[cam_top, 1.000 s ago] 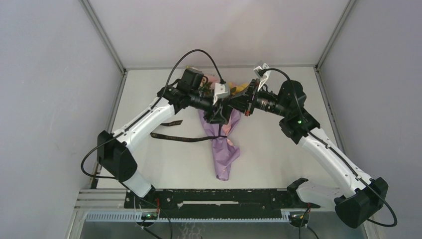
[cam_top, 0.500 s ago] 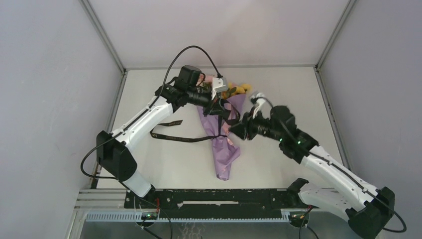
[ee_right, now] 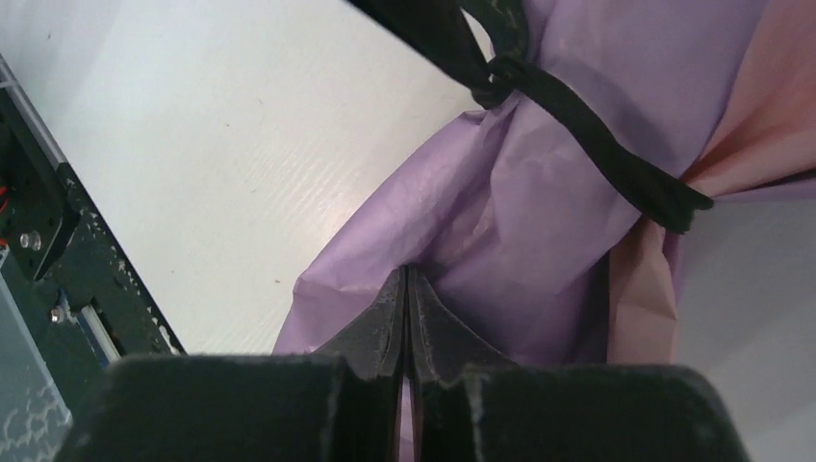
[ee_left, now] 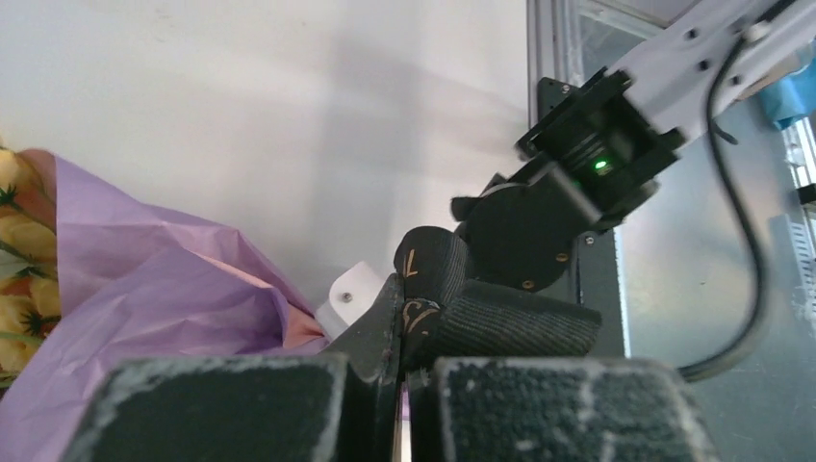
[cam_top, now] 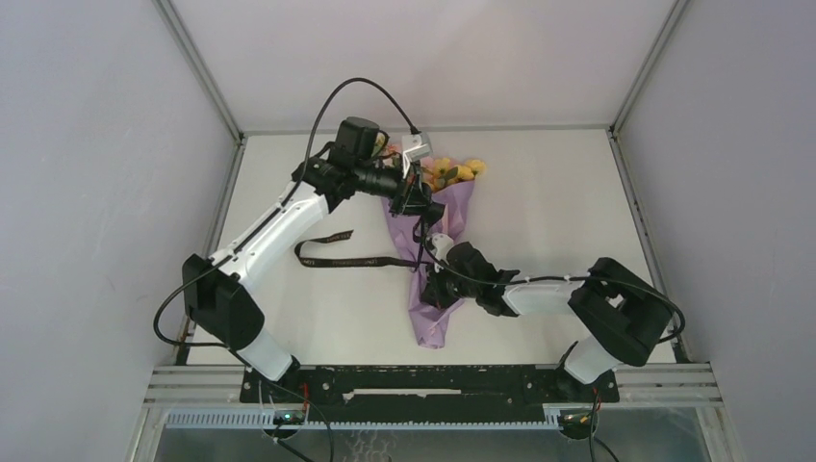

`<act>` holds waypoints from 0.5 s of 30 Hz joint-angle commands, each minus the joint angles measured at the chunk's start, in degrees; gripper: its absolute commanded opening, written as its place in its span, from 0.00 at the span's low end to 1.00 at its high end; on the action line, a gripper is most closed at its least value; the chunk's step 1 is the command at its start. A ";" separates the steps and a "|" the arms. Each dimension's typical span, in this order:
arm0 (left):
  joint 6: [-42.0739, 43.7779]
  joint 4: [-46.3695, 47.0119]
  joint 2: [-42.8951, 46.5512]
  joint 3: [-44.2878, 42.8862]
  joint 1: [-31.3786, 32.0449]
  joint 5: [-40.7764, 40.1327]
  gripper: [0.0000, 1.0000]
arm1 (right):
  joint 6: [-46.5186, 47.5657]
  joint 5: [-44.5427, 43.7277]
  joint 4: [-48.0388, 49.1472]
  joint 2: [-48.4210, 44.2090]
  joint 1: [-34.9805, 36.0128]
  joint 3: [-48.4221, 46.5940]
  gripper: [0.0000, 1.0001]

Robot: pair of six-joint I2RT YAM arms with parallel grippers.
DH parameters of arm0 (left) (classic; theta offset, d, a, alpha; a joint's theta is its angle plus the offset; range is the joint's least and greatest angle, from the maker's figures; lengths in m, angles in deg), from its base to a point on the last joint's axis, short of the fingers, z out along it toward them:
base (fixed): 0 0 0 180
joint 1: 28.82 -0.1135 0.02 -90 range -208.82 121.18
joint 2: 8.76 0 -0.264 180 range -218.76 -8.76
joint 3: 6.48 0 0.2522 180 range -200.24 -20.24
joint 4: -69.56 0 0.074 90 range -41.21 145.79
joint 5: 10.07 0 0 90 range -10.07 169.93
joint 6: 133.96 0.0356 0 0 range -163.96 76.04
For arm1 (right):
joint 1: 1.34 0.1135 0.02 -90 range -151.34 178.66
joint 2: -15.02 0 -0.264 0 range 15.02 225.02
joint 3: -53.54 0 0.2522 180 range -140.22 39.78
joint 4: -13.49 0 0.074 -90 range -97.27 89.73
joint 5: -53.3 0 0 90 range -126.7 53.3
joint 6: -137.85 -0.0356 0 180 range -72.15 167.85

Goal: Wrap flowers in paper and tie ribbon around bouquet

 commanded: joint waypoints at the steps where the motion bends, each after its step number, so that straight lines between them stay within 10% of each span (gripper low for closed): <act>1: -3.78 -0.17 4.14 -8.54 -0.67 7.03 0.00 | -2.86 -1.38 9.63 3.15 0.39 2.69 0.09; 15: -0.79 -0.96 4.25 -5.03 -2.94 3.05 0.00 | 3.84 -0.30 8.38 -15.10 3.81 3.96 0.33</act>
